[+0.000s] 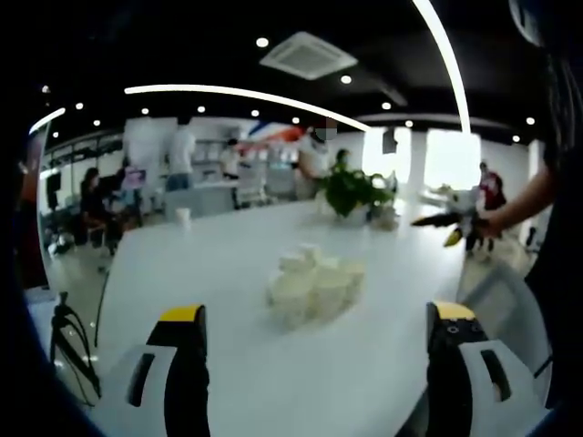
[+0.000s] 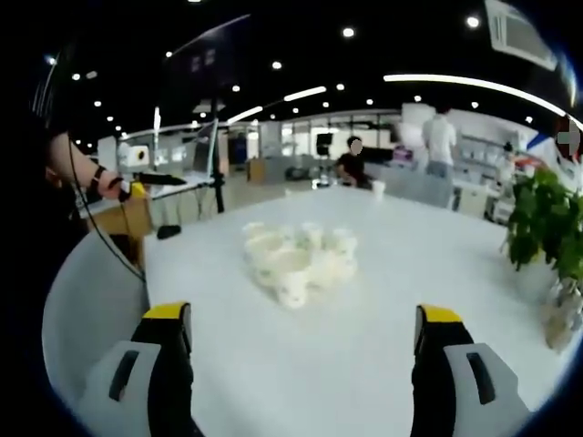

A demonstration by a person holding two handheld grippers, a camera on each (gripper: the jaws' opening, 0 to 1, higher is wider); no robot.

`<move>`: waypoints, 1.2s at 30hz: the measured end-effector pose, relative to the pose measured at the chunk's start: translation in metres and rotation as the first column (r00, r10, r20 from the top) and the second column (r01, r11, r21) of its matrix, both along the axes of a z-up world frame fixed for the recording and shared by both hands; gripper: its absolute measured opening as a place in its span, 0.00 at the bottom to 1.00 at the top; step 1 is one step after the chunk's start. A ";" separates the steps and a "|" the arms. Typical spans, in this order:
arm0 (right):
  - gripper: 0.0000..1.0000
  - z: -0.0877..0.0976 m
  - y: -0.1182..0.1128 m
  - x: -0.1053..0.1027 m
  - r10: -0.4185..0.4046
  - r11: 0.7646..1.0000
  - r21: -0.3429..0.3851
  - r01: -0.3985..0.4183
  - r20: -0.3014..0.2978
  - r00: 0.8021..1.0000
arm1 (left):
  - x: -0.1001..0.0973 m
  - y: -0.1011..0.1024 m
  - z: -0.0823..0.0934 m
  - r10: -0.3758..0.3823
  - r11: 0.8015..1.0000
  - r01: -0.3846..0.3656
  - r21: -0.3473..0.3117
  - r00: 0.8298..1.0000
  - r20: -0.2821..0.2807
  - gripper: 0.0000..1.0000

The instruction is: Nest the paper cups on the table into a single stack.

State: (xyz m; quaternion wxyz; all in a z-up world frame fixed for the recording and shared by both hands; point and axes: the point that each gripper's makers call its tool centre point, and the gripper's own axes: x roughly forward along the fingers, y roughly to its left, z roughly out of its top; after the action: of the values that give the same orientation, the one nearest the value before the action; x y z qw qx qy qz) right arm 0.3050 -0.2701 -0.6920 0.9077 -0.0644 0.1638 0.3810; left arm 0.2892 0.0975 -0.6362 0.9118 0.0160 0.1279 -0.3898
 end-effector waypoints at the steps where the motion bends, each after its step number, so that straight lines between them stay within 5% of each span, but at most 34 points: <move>1: 1.00 -0.001 -0.001 0.000 0.000 1.000 -0.006 0.000 0.000 1.000 | 0.000 0.000 0.000 0.000 1.000 0.000 0.001 1.000 0.001 1.00; 36: 1.00 -0.002 -0.001 -0.001 -0.006 1.000 -0.014 0.006 -0.002 1.000 | 0.001 -0.005 0.001 0.008 1.000 -0.008 -0.001 1.000 -0.008 1.00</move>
State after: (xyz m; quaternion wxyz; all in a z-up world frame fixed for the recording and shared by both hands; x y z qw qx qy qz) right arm 0.3043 -0.2716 -0.6943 0.9083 -0.0702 0.1674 0.3770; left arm 0.2899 0.0926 -0.6355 0.9129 0.0137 0.1315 -0.3863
